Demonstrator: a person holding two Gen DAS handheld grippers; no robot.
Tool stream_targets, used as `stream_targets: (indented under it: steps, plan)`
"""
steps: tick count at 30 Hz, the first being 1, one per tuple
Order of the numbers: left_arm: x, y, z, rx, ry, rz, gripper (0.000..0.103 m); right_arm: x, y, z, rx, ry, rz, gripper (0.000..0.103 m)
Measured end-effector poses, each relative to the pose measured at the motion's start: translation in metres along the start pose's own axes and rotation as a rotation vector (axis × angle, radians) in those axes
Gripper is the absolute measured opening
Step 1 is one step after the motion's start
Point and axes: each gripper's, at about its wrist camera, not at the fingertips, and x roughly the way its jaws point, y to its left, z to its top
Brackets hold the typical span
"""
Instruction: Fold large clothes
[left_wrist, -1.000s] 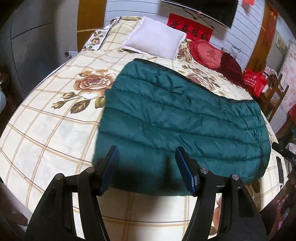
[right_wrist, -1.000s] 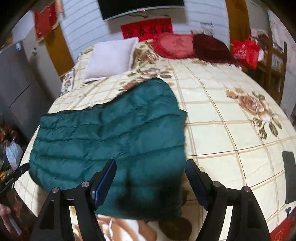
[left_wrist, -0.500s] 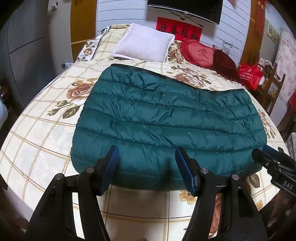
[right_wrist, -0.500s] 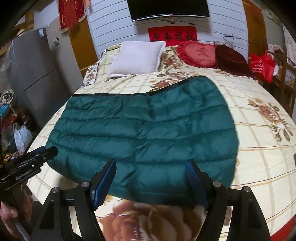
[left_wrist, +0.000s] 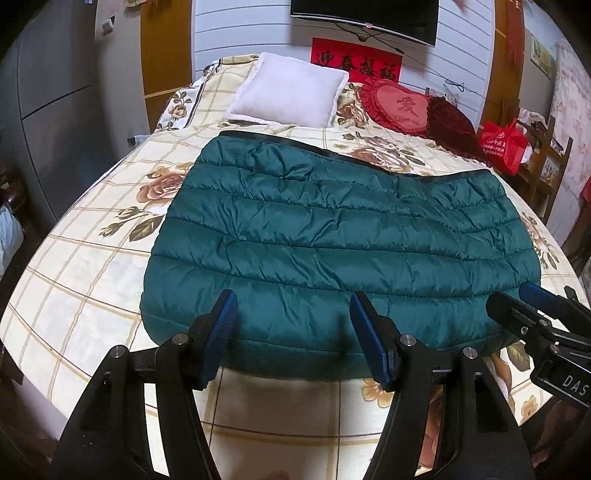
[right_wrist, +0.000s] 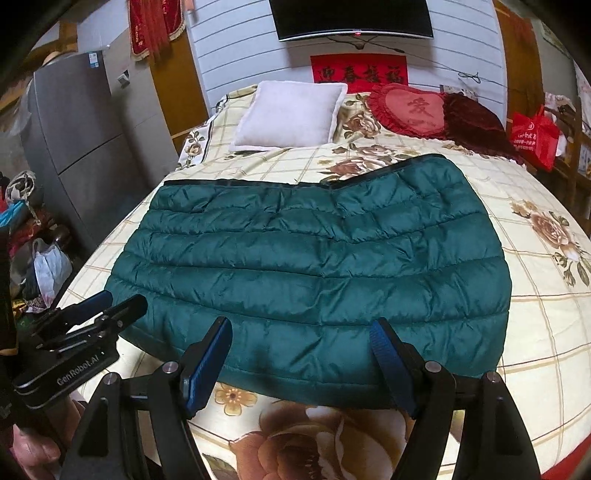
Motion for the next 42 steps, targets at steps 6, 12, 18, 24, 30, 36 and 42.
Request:
stream_targets:
  steps: [6,12,18,24,30,36,42]
  plan:
    - [0.0005,-0.0014,-0.0006,-0.002,-0.006,0.001,0.063,-0.0005,0.0035,0.0022,-0.011,-0.01,-0.01,0.075]
    - [0.0012,-0.0006,-0.0007,-0.001,0.001,0.0,0.063,0.0014,0.0034,0.0034,-0.009,-0.005,-0.013,0.076]
    - [0.0024,-0.0002,-0.0009,-0.004,0.003,-0.001,0.063,0.0041,0.0031,0.0024,-0.003,0.004,-0.013,0.077]
    - [0.0038,-0.0007,-0.0011,-0.005,0.005,-0.005,0.063,0.0046,0.0035,0.0023,-0.002,0.004,-0.012,0.08]
    - [0.0044,-0.001,-0.0029,-0.007,0.008,-0.005,0.063,0.0068,0.0035,0.0019,0.0,0.015,-0.011,0.082]
    - [0.0056,-0.0017,-0.0036,-0.004,0.009,-0.004,0.063,0.0073,0.0043,0.0008,0.002,0.017,-0.011,0.082]
    - [0.0068,-0.0041,-0.0046,-0.003,0.012,-0.007,0.063,0.0086,0.0048,-0.0005,0.002,0.024,-0.01,0.082]
